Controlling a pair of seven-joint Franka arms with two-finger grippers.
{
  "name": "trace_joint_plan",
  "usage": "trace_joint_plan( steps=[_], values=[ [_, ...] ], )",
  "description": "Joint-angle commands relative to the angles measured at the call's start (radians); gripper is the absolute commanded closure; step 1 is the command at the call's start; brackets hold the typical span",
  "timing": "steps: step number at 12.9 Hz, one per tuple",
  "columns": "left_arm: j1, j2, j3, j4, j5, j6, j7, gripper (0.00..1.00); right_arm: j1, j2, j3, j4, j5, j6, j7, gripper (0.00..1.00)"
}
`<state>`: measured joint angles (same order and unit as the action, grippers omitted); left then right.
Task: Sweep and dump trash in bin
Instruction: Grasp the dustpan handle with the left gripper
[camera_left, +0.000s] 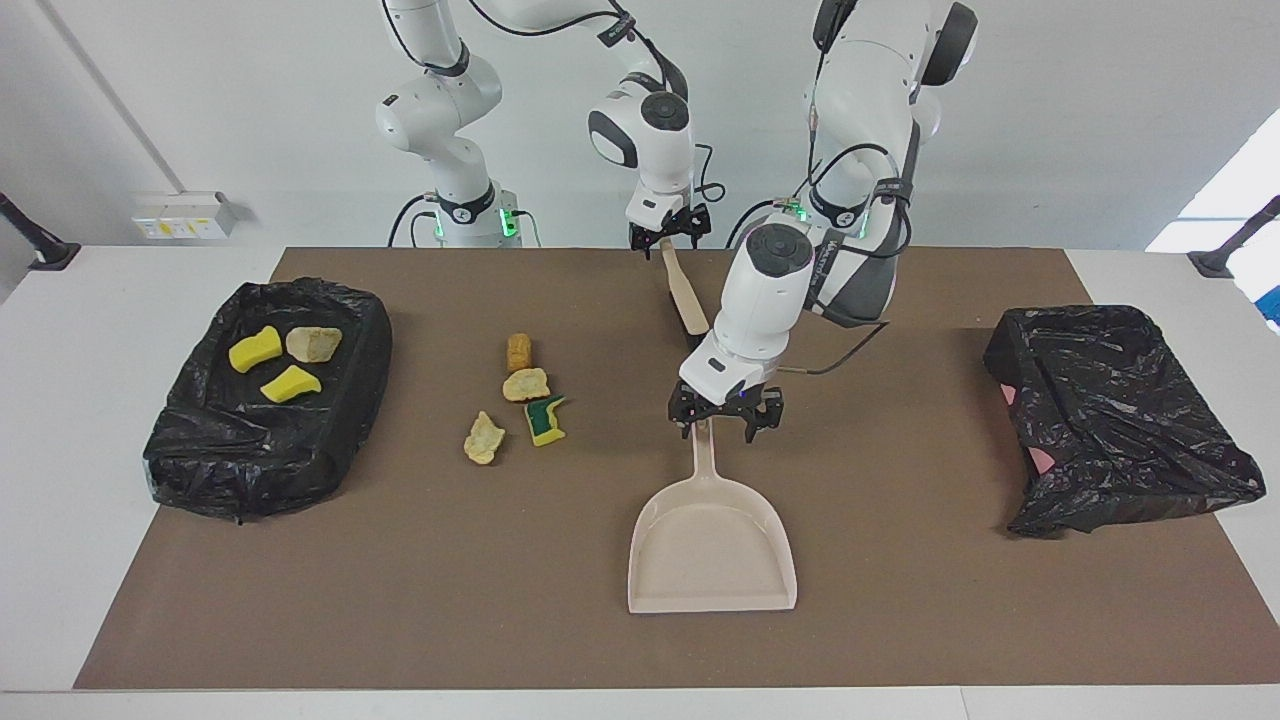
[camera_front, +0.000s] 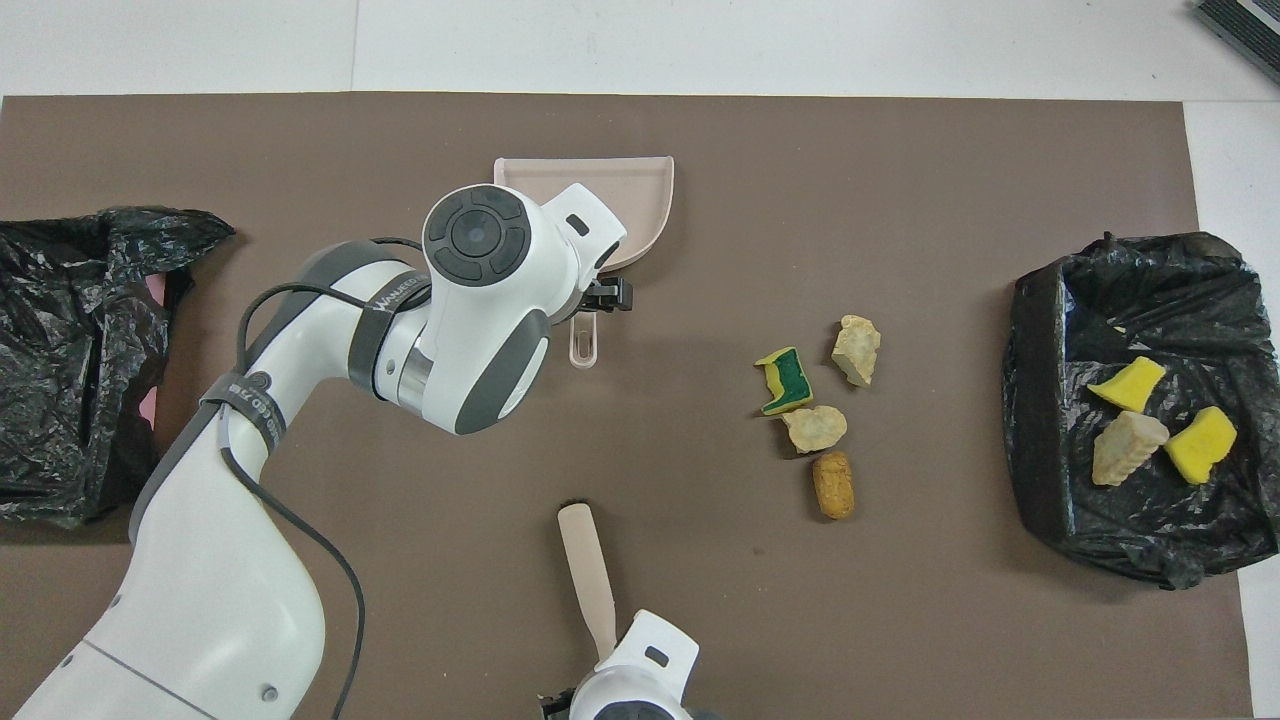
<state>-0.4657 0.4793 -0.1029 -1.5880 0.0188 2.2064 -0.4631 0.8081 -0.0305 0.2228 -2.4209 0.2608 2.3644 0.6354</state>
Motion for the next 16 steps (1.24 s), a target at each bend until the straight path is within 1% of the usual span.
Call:
trace_joint_plan(
  steps=[1, 2, 3, 4, 5, 6, 7, 8, 10, 12, 13, 14, 16],
  values=[
    [-0.021, 0.038, 0.016, 0.046, 0.035, 0.0, -0.02, 0.03, -0.001, -0.018, -0.002, 0.0, 0.018, -0.022, -0.016, 0.13],
    [-0.021, 0.038, 0.016, 0.046, 0.033, -0.008, -0.022, 0.15, -0.003, -0.026, -0.002, 0.002, 0.012, -0.046, -0.017, 0.17],
    [-0.021, 0.038, 0.016, 0.046, 0.032, -0.01, -0.022, 0.35, -0.003, -0.038, -0.002, 0.002, 0.012, -0.059, -0.017, 0.25],
    [-0.021, 0.035, 0.016, 0.045, 0.041, 0.007, -0.019, 0.8, -0.004, -0.043, -0.002, 0.002, 0.011, -0.066, -0.019, 0.38],
    [-0.018, 0.035, 0.014, 0.042, 0.041, 0.013, -0.009, 1.0, -0.004, -0.045, -0.003, 0.002, 0.008, -0.076, -0.023, 0.58],
    [-0.022, 0.032, 0.014, 0.042, 0.036, 0.009, -0.009, 1.0, -0.004, -0.043, -0.003, 0.002, 0.0, -0.076, -0.023, 0.81],
    [-0.021, 0.031, 0.014, 0.04, 0.039, 0.001, -0.009, 1.0, -0.006, -0.043, -0.003, 0.003, -0.006, -0.074, -0.016, 0.97],
    [-0.019, 0.03, 0.015, 0.043, 0.039, -0.017, -0.008, 1.0, -0.015, -0.043, -0.003, 0.003, -0.006, -0.077, -0.016, 1.0],
    [-0.017, 0.025, 0.016, 0.043, 0.041, -0.034, -0.005, 1.0, -0.029, -0.051, -0.008, 0.008, -0.008, -0.08, -0.026, 1.0],
    [-0.016, 0.019, 0.016, 0.042, 0.041, -0.037, -0.005, 1.0, -0.058, -0.084, -0.008, 0.011, -0.008, -0.103, -0.048, 1.0],
    [-0.014, 0.019, 0.016, 0.036, 0.039, -0.027, 0.001, 0.91, -0.073, -0.112, -0.01, 0.013, -0.008, -0.146, -0.066, 1.0],
    [-0.011, 0.019, 0.012, 0.031, 0.036, -0.024, 0.033, 0.66, -0.099, -0.152, -0.01, 0.014, -0.011, -0.198, -0.083, 1.0],
    [-0.016, -0.004, 0.012, -0.013, 0.032, -0.013, 0.061, 0.65, -0.164, -0.231, -0.01, 0.014, -0.075, -0.295, -0.115, 1.0]
  ],
)
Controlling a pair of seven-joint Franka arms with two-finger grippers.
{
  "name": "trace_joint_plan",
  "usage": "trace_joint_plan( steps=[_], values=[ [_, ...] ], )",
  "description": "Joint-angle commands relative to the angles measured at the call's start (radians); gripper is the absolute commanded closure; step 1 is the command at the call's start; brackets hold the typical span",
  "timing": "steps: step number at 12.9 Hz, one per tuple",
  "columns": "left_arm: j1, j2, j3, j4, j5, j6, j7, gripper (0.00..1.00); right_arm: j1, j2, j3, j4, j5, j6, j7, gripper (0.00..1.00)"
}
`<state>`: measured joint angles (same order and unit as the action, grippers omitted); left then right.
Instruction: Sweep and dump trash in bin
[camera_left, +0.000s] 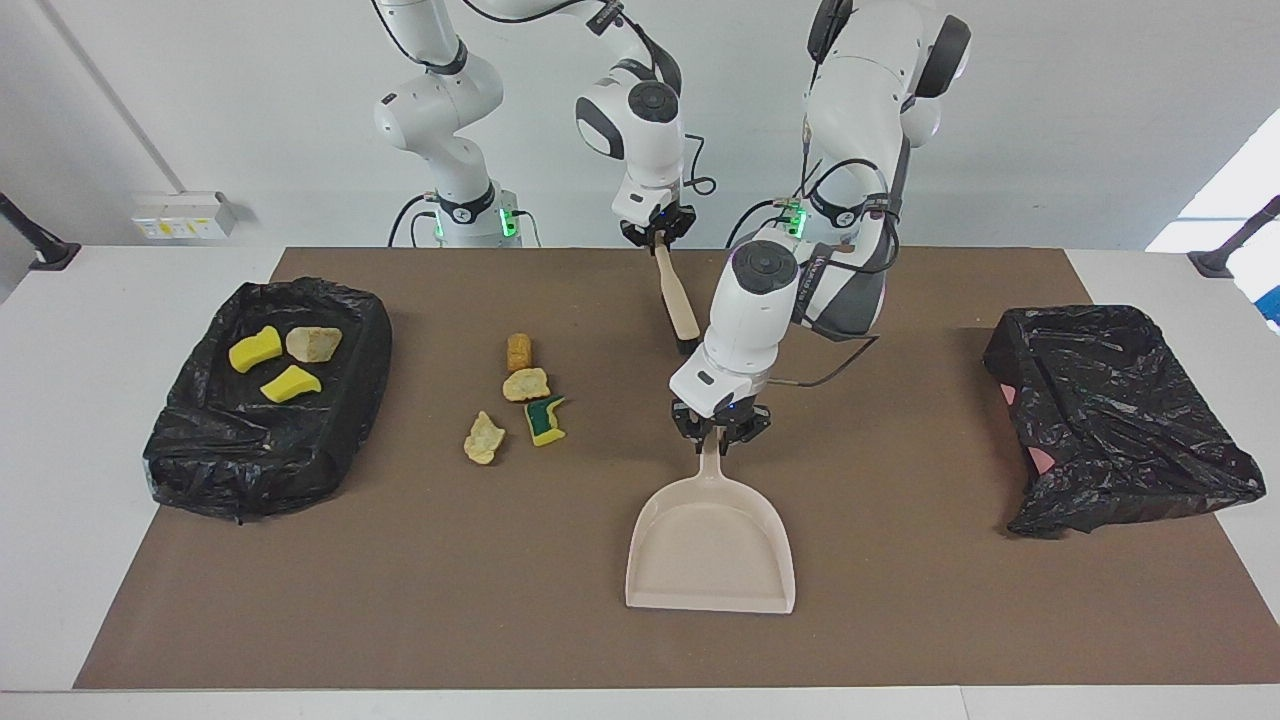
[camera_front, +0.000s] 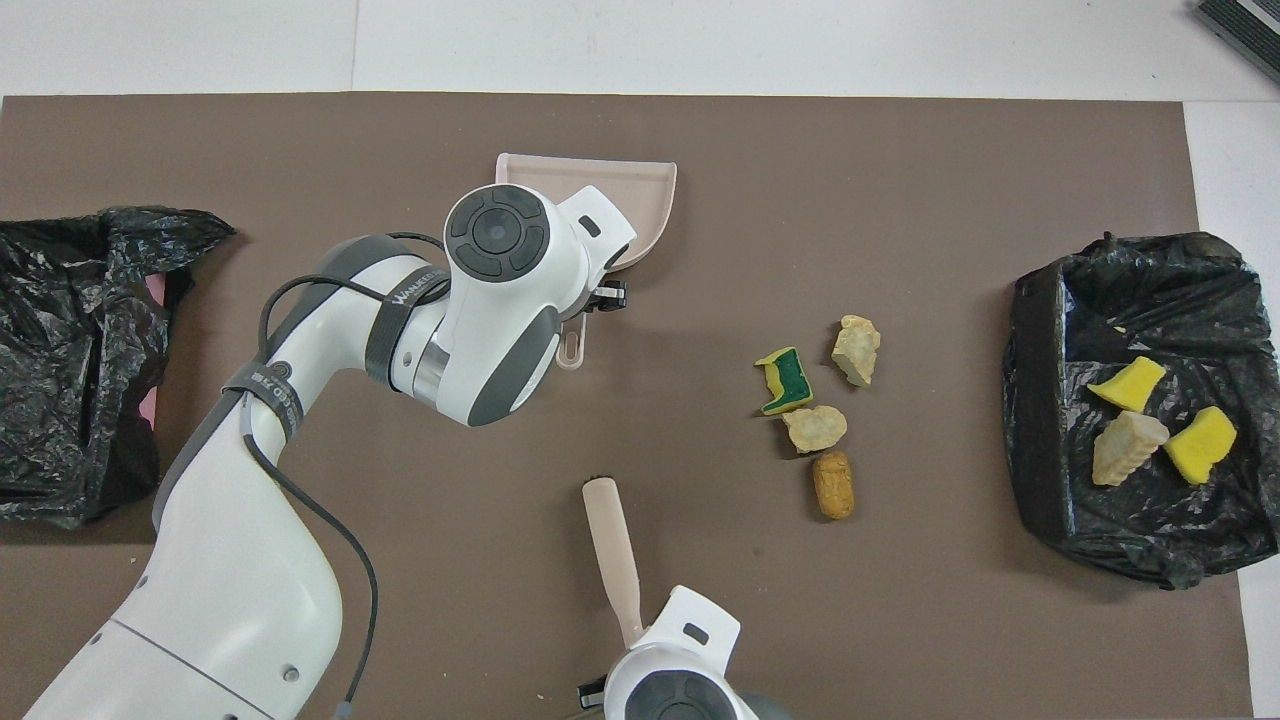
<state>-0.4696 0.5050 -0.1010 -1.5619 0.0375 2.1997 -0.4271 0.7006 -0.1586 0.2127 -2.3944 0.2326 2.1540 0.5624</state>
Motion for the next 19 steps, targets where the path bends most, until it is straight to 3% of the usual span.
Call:
trace_joint_plan(
  steps=[1, 3, 4, 5, 6, 10, 12, 16, 19],
  values=[
    [-0.012, -0.031, 0.01, -0.047, 0.013, 0.0, 0.025, 0.67, -0.1, -0.131, 0.0, -0.012, -0.07, -0.126, -0.059, 1.0],
    [-0.017, -0.033, 0.01, -0.047, 0.008, -0.009, 0.021, 0.85, -0.183, -0.151, 0.0, -0.011, -0.099, -0.154, -0.073, 1.0],
    [-0.012, -0.033, 0.01, -0.047, 0.008, -0.014, 0.025, 0.83, -0.223, -0.151, 0.002, -0.011, -0.146, -0.16, -0.073, 1.0],
    [-0.011, -0.033, 0.01, -0.047, 0.008, -0.014, 0.031, 0.62, -0.254, -0.145, 0.005, -0.011, -0.186, -0.16, -0.073, 1.0],
    [-0.01, -0.033, 0.01, -0.047, 0.008, -0.012, 0.037, 0.57, -0.28, -0.138, 0.004, -0.011, -0.199, -0.155, -0.075, 1.0],
    [-0.012, -0.034, 0.009, -0.049, 0.008, -0.024, 0.037, 0.53, -0.432, -0.075, 0.004, 0.027, -0.301, -0.148, -0.182, 1.0],
    [-0.02, -0.04, 0.009, -0.049, 0.005, -0.067, 0.028, 1.0, -0.507, -0.052, 0.004, 0.035, -0.363, -0.148, -0.263, 1.0],
    [-0.008, -0.065, 0.012, -0.035, 0.019, -0.1, 0.042, 1.0, -0.668, -0.015, 0.004, 0.054, -0.433, -0.148, -0.471, 1.0],
    [0.023, -0.128, 0.018, -0.035, 0.018, -0.177, 0.242, 1.0, -0.727, 0.045, 0.005, 0.055, -0.522, -0.12, -0.561, 1.0]
  ],
)
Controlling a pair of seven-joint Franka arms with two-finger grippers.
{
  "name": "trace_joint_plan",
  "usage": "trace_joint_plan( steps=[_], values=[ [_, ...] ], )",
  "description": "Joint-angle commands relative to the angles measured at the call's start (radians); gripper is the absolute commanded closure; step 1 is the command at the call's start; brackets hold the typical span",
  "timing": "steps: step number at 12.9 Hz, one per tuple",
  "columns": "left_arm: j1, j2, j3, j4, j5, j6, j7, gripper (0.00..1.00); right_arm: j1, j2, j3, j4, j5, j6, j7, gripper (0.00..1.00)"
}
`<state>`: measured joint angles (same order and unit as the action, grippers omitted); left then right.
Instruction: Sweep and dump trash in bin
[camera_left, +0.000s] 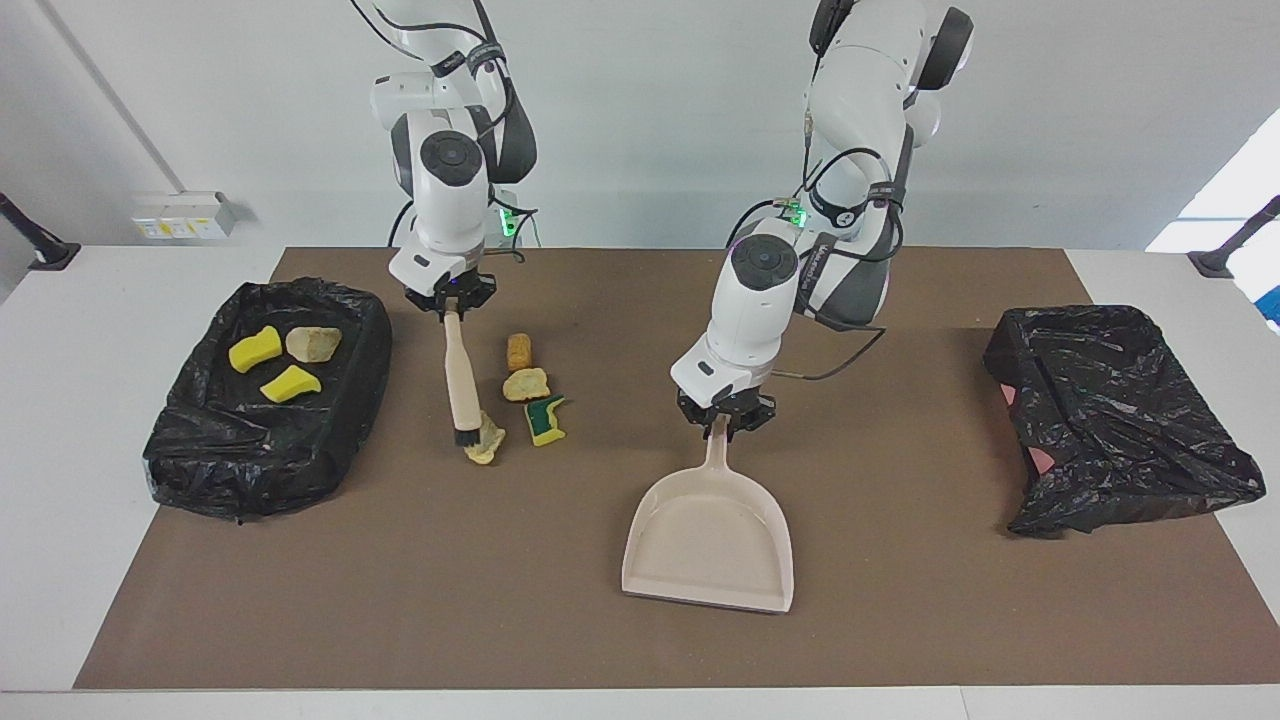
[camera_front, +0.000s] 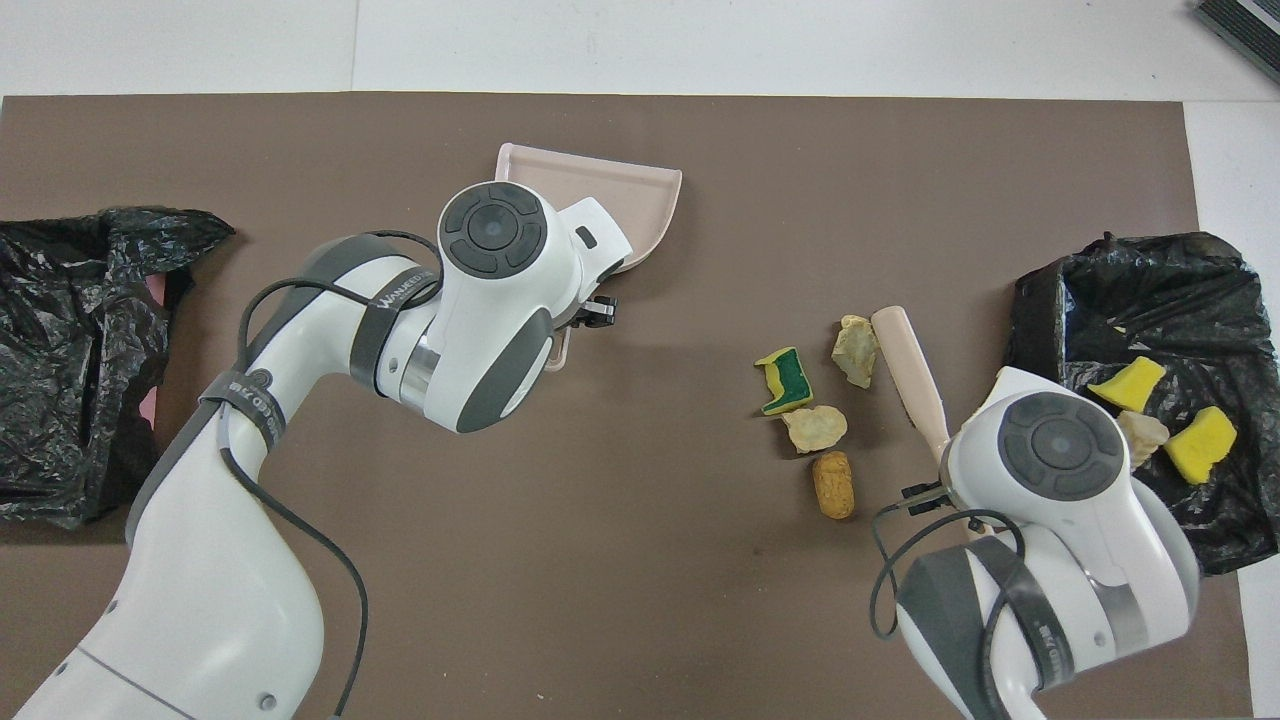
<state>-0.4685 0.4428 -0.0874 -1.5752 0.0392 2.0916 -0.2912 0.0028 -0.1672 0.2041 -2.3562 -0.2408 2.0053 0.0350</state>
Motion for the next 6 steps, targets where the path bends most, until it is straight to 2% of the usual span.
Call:
trace_joint_plan(
  steps=[1, 2, 4, 6],
  values=[
    [0.024, -0.084, 0.006, -0.025, 0.016, -0.103, 0.139, 1.0, -0.047, 0.063, 0.014, 0.011, -0.052, 0.067, -0.029, 1.0],
    [0.025, -0.102, 0.006, -0.029, 0.018, -0.155, 0.179, 1.0, -0.052, 0.07, 0.015, 0.002, -0.046, 0.088, -0.018, 1.0],
    [0.04, -0.13, 0.008, -0.037, 0.018, -0.249, 0.394, 1.0, -0.04, 0.092, 0.018, 0.0, -0.003, 0.076, -0.018, 1.0],
    [0.05, -0.154, 0.008, -0.069, 0.018, -0.306, 0.634, 1.0, -0.005, 0.106, 0.018, 0.0, 0.133, 0.052, -0.029, 1.0]
  ],
)
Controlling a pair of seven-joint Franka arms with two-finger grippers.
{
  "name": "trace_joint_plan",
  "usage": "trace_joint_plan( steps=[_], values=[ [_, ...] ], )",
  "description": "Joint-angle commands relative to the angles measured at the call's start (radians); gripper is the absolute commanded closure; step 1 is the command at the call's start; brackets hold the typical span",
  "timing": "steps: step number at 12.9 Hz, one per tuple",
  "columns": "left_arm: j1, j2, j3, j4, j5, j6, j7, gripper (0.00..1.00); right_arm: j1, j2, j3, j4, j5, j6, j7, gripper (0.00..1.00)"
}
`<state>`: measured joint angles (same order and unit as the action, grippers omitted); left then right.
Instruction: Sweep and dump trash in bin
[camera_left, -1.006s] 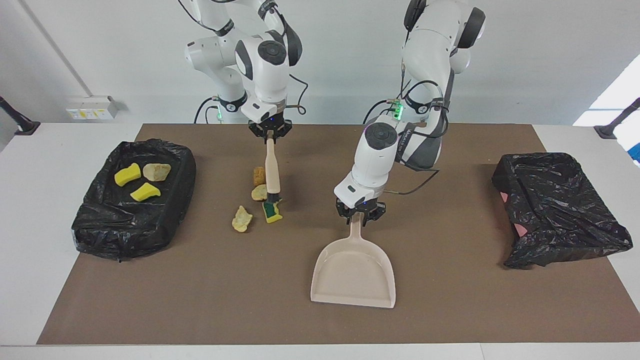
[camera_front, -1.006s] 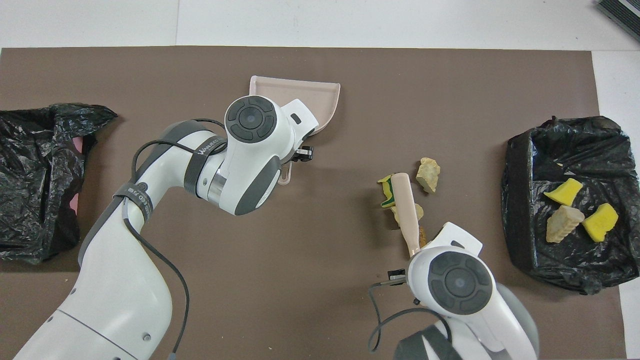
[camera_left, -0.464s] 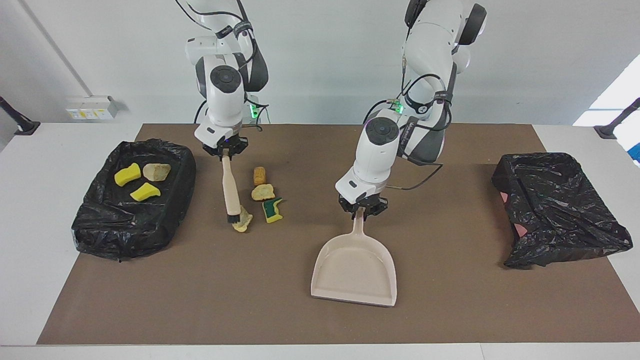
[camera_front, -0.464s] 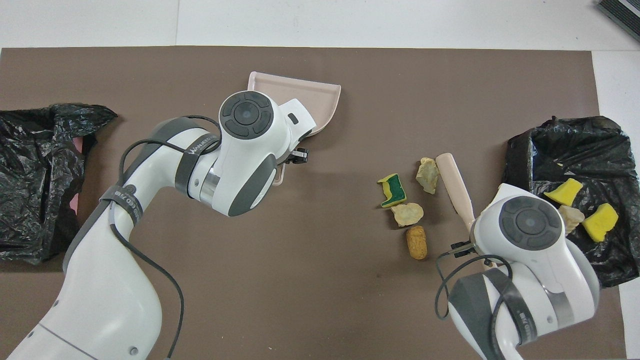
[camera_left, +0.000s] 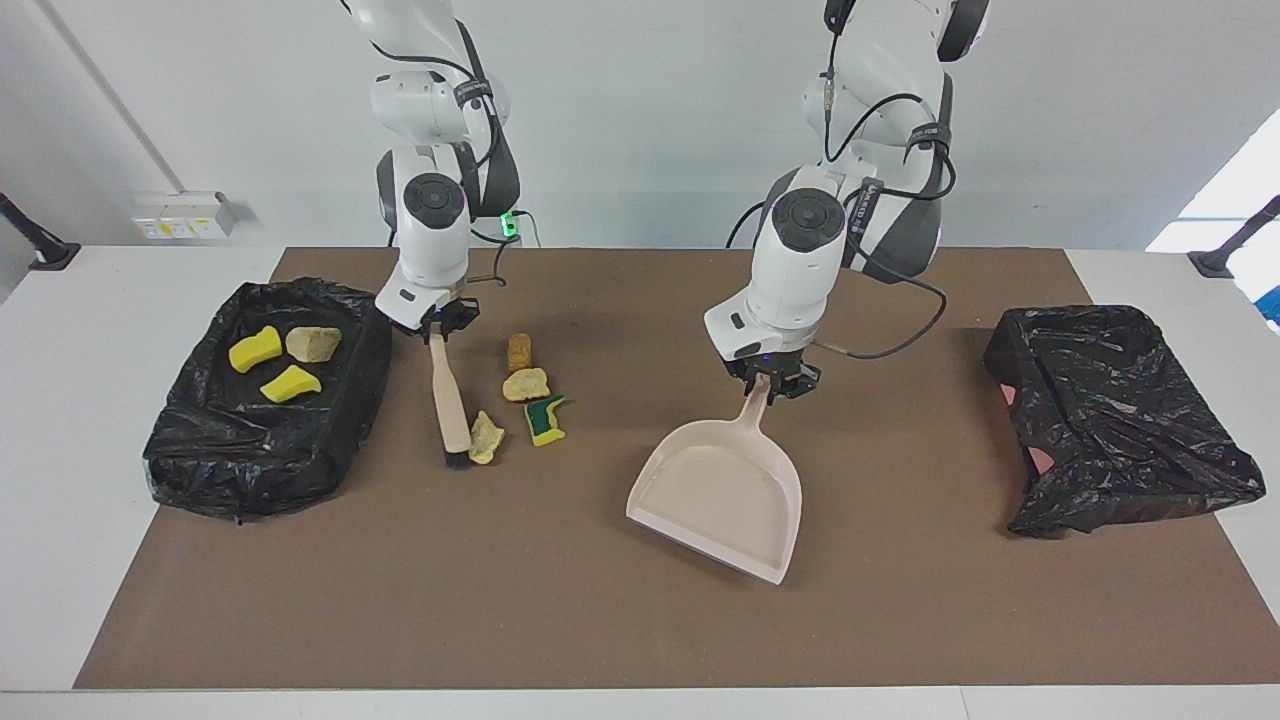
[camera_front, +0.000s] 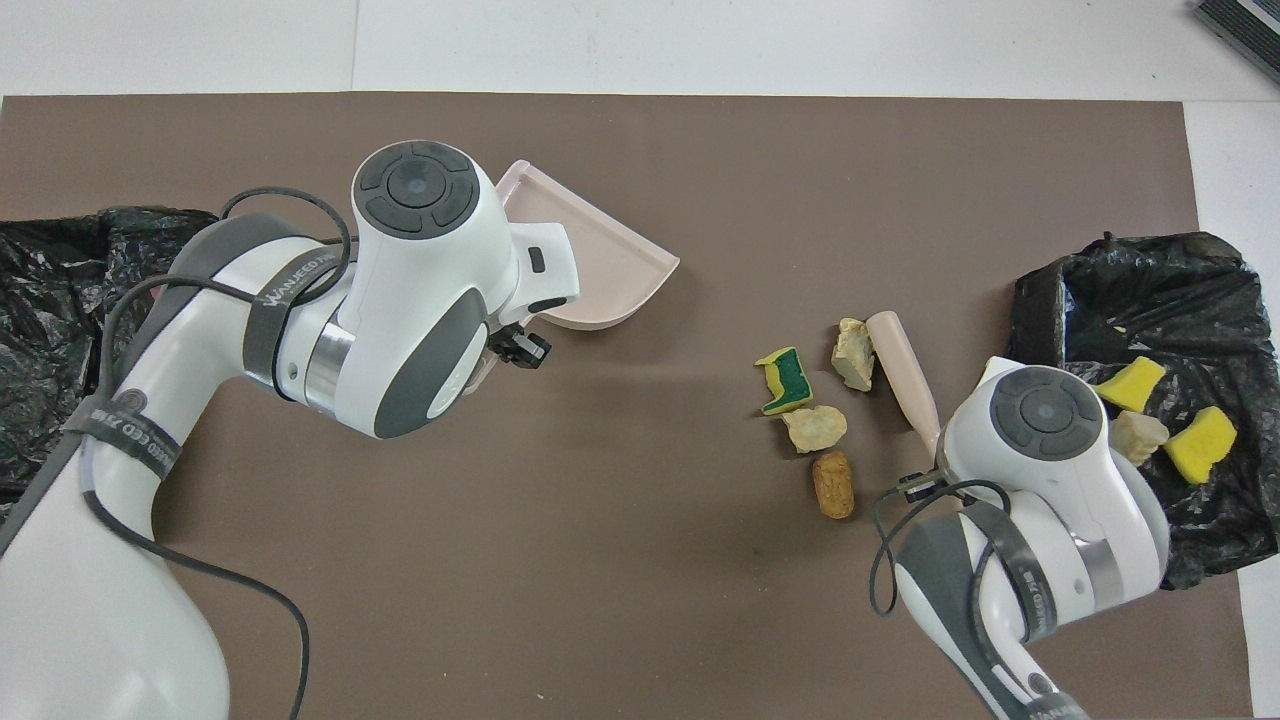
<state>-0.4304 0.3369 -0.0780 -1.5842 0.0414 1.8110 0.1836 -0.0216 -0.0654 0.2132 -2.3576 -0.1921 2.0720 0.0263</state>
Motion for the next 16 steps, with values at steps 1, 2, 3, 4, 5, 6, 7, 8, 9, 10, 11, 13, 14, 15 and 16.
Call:
trace_joint_plan(
  steps=[1, 2, 3, 4, 5, 6, 7, 8, 9, 10, 11, 13, 14, 15, 16],
  values=[
    [0.01, -0.073, -0.003, -0.106, 0.018, -0.022, 0.221, 1.0, 0.066, 0.004, 0.009, 0.001, 0.12, -0.029, -0.022, 1.0],
    [-0.002, -0.106, -0.003, -0.168, 0.043, -0.016, 0.276, 1.0, 0.116, 0.003, 0.009, 0.001, 0.15, -0.033, -0.006, 1.0],
    [-0.014, -0.145, -0.006, -0.227, 0.069, -0.015, 0.328, 1.0, 0.15, 0.003, 0.009, 0.01, 0.207, -0.055, 0.039, 1.0],
    [-0.051, -0.182, -0.006, -0.29, 0.075, 0.0, 0.376, 1.0, 0.178, 0.001, 0.009, 0.024, 0.212, -0.067, 0.129, 1.0],
    [-0.071, -0.22, -0.006, -0.357, 0.081, 0.048, 0.401, 1.0, 0.181, -0.002, 0.008, 0.041, 0.212, -0.067, 0.264, 1.0],
    [-0.1, -0.255, -0.006, -0.422, 0.109, 0.107, 0.411, 1.0, 0.17, -0.01, 0.003, 0.072, 0.204, -0.076, 0.349, 1.0],
    [-0.123, -0.28, -0.006, -0.471, 0.12, 0.154, 0.425, 1.0, 0.151, -0.023, -0.002, 0.098, 0.189, -0.142, 0.313, 1.0],
    [-0.131, -0.292, -0.008, -0.494, 0.121, 0.175, 0.45, 1.0, 0.108, -0.045, -0.002, 0.125, 0.163, -0.218, 0.27, 1.0],
    [-0.134, -0.295, -0.011, -0.5, 0.12, 0.182, 0.465, 1.0, 0.074, -0.062, -0.002, 0.127, 0.14, -0.246, 0.25, 1.0],
    [-0.134, -0.296, -0.013, -0.502, 0.12, 0.182, 0.474, 1.0, 0.037, -0.083, 0.003, 0.094, 0.126, -0.239, 0.201, 1.0],
    [-0.131, -0.296, -0.013, -0.503, 0.108, 0.191, 0.484, 1.0, 0.007, -0.105, 0.005, 0.054, 0.126, -0.224, 0.166, 1.0],
    [-0.128, -0.296, -0.013, -0.517, 0.107, 0.224, 0.497, 1.0, 0.015, -0.096, 0.009, 0.014, 0.135, -0.205, 0.194, 1.0],
    [-0.129, -0.294, -0.014, -0.528, 0.101, 0.228, 0.499, 1.0, 0.043, -0.068, 0.009, 0.012, 0.143, -0.184, 0.19, 1.0],
    [-0.132, -0.288, -0.014, -0.534, 0.082, 0.24, 0.499, 1.0, 0.084, -0.047, 0.009, 0.012, 0.164, -0.178, 0.198, 1.0],
    [-0.133, -0.286, -0.014, -0.549, 0.074, 0.267, 0.502, 1.0, 0.095, -0.019, 0.009, 0.014, 0.201, -0.164, 0.192, 1.0]
  ],
)
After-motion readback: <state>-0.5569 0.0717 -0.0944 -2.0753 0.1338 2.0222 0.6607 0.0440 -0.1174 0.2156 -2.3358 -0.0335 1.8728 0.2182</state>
